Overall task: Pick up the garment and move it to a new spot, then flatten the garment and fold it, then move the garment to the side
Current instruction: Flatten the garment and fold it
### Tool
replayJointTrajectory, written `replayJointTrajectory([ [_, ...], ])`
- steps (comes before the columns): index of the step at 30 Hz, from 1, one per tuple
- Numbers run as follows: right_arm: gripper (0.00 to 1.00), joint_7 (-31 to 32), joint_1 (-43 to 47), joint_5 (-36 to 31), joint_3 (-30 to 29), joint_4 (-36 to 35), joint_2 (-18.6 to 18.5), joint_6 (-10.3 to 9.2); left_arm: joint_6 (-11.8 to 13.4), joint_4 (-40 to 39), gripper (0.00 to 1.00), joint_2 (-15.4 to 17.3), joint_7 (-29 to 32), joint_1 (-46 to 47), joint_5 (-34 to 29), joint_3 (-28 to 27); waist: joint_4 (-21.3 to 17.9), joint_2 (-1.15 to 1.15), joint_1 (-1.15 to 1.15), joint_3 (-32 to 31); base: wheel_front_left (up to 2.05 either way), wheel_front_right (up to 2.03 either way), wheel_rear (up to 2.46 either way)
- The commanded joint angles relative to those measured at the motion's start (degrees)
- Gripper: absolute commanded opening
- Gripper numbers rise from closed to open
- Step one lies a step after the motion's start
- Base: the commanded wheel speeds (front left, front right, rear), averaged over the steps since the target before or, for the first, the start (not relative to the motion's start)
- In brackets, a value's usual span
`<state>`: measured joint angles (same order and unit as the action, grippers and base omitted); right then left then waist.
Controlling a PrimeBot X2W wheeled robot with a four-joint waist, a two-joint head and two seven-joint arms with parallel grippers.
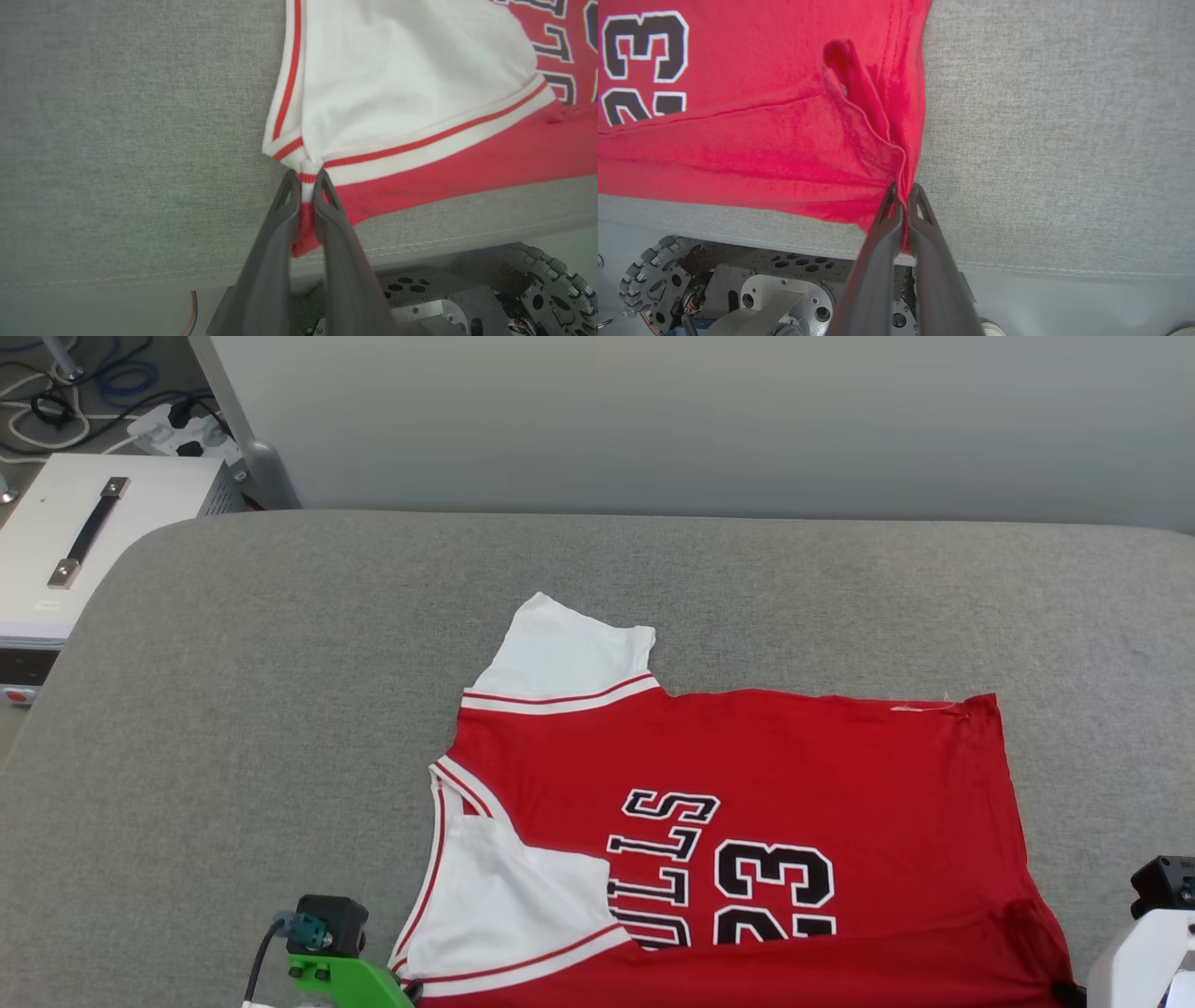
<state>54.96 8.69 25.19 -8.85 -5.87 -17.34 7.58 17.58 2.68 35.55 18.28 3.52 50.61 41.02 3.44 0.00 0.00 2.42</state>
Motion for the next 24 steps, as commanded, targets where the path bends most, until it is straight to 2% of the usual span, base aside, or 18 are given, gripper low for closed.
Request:
replayJointTrajectory([
  [1, 0.00, -0.51, 0.14, -0.64, -0.16, 0.30, 0.28, -0.09, -0.34, 1.10, 0.00, -0.39, 0.16, 0.27, 0.78, -0.10, -0.13, 0.00, 0.00, 1.00, 0.00, 0.00, 0.00],
  [15, 0.00, -4.73, -2.55, -1.49, 1.65, 6.53, 0.49, -0.09, -2.53, 7.12, 0.00, -2.94, -0.32, 2.85, 0.71, 1.05, 0.23, 0.00, 0.00, 3.42, 0.00, 0.00, 0.00],
  [16, 0.00, -4.93, -2.67, -1.44, 1.76, 6.89, 0.43, -0.09, -2.60, 7.33, 0.05, -3.04, -0.35, 2.95, 0.69, 1.11, 0.27, 0.00, 0.00, 3.32, 0.00, 0.00, 0.00],
  [17, 0.00, -5.13, -2.76, -1.38, 1.89, 7.35, 0.37, -0.09, -2.68, 7.68, 0.92, -3.17, -0.48, 3.07, 0.61, 1.18, 0.34, 0.00, 0.00, 3.03, 0.00, 0.00, 0.00],
  [18, 0.00, -5.31, -2.82, -1.26, 1.99, 7.63, 0.33, -0.09, -2.69, 7.95, 1.00, -3.23, -0.67, 3.13, 0.46, 1.24, 0.37, 0.00, 0.00, 2.81, 0.00, 0.00, 0.00],
  [19, 0.00, -5.62, -2.92, -1.09, 1.96, 7.89, 0.33, -0.09, -2.68, 8.22, 1.00, -3.32, -1.08, 3.22, 0.29, 1.21, 0.41, 0.00, 0.00, 2.45, 0.00, 0.00, 0.00],
  [20, 0.42, -5.77, -2.98, -0.84, 2.02, 7.96, 0.30, -0.09, -2.68, 8.32, 1.00, -3.40, -1.46, 3.31, 0.17, 1.14, 0.44, 0.00, 0.00, 2.14, 0.00, 0.00, 0.00],
  [21, 1.00, -5.66, -2.96, -0.30, 1.98, 8.12, 0.40, -0.09, -2.82, 8.25, 1.00, -3.50, -2.08, 3.43, 0.03, 1.03, 0.46, 0.00, 0.00, 1.66, 0.00, 0.00, 0.00],
  [24, 1.00, -6.15, -3.04, 0.23, 2.04, 7.45, -0.04, -0.09, -2.99, 7.74, 1.00, -3.59, -3.90, 3.96, -0.40, 0.41, 0.51, 0.00, 0.00, 0.31, 0.00, 0.00, 0.00],
])
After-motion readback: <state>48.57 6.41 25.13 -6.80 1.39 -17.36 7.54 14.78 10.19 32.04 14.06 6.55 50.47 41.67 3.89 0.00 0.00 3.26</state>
